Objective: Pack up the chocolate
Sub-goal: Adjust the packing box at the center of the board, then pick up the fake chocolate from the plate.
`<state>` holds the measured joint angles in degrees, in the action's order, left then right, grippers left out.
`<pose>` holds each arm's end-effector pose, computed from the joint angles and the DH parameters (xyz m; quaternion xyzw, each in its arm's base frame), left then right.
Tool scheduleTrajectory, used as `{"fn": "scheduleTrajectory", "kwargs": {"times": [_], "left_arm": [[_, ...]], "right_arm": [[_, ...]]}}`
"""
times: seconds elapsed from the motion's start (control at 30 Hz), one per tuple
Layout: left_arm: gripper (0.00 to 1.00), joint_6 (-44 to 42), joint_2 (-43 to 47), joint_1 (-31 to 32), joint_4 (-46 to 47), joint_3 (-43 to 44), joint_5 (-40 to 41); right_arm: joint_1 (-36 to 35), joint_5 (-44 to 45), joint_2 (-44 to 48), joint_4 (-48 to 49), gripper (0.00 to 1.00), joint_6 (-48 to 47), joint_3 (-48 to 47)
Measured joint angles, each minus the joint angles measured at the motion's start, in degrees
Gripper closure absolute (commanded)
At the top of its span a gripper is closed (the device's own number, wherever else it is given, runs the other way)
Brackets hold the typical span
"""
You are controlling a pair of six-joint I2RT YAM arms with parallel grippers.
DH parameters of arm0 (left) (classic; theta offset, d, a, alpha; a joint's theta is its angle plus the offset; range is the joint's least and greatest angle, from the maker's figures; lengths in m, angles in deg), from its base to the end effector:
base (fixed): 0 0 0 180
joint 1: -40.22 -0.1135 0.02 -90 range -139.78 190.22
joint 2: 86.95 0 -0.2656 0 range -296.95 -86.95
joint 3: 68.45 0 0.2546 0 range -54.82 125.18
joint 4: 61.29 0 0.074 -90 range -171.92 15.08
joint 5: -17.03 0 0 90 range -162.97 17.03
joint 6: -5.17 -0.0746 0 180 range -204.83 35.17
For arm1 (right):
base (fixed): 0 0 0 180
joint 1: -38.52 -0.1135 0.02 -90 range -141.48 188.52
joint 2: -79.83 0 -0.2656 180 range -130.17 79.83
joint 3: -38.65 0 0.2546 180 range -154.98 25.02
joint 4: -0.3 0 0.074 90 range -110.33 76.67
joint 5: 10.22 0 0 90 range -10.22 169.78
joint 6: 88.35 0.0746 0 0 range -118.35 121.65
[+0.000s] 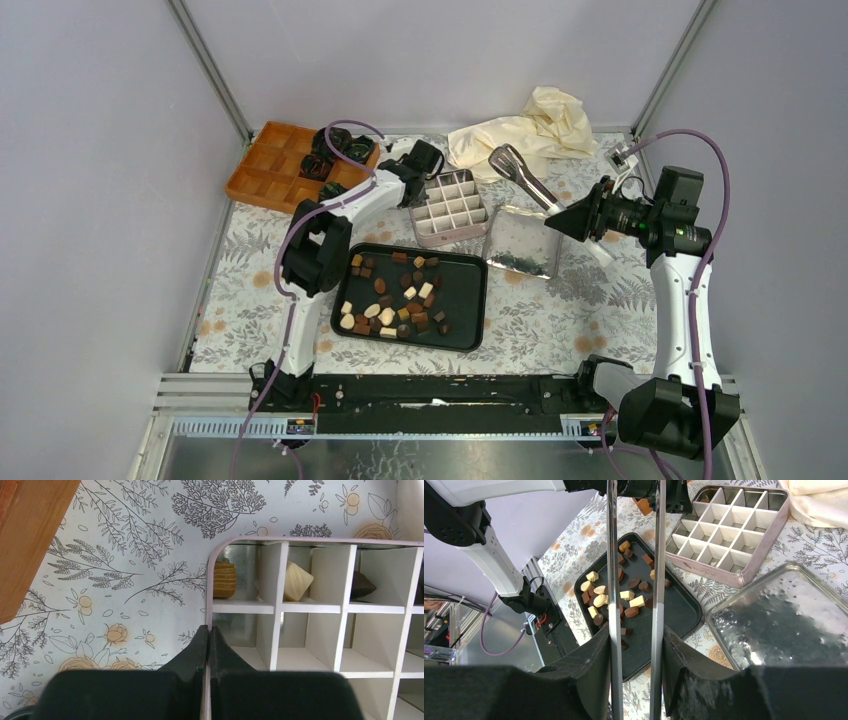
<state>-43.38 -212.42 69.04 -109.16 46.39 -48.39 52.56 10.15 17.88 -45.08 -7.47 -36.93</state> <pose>0.4517 -0.2131 0.1619 -0.1609 0.9283 0.0149 0.3348 0.2377 0.0126 0.3553 -0.2468 0.7285 0.4084 0.4916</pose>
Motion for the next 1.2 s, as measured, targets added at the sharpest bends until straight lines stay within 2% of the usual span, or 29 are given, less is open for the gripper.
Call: {"fn": "scheduleTrajectory", "kwargs": {"times": [0.13, 0.37, 0.57, 0.67, 0.87, 0.97, 1.2], "left_arm": [[0.89, -0.55, -0.04, 0.00, 0.02, 0.02, -0.13], [0.52, -1.22, -0.02, -0.02, 0.81, 0.02, -0.72], [0.38, -0.46, 2.08, -0.11, 1.40, -1.49, -1.22], [0.31, 0.07, 6.71, -0.42, 2.45, -4.92, -1.53], [0.17, -0.52, 22.95, -1.27, 10.32, -19.06, -3.04], [0.03, -1.68, 29.24, -1.97, 12.90, -24.68, -4.31], [0.01, -6.91, 44.76, -4.04, 20.72, -40.54, -14.71]], "right_arm": [[0.00, 0.00, 0.00, 0.13, 0.57, 0.00, 0.26], [0.02, 0.02, 0.00, 0.37, 0.57, -0.02, 0.79], [0.02, 0.09, 0.00, 0.33, 0.57, -0.57, 0.87], [0.02, 0.17, 0.00, 0.24, 0.57, -1.44, 0.87], [0.11, 1.75, -0.04, -2.97, 0.57, -5.33, 0.87], [0.13, 3.04, -0.04, -4.90, 0.57, -8.00, 0.87], [0.22, 5.01, -0.09, -9.81, 0.57, -17.05, 1.81]]}}
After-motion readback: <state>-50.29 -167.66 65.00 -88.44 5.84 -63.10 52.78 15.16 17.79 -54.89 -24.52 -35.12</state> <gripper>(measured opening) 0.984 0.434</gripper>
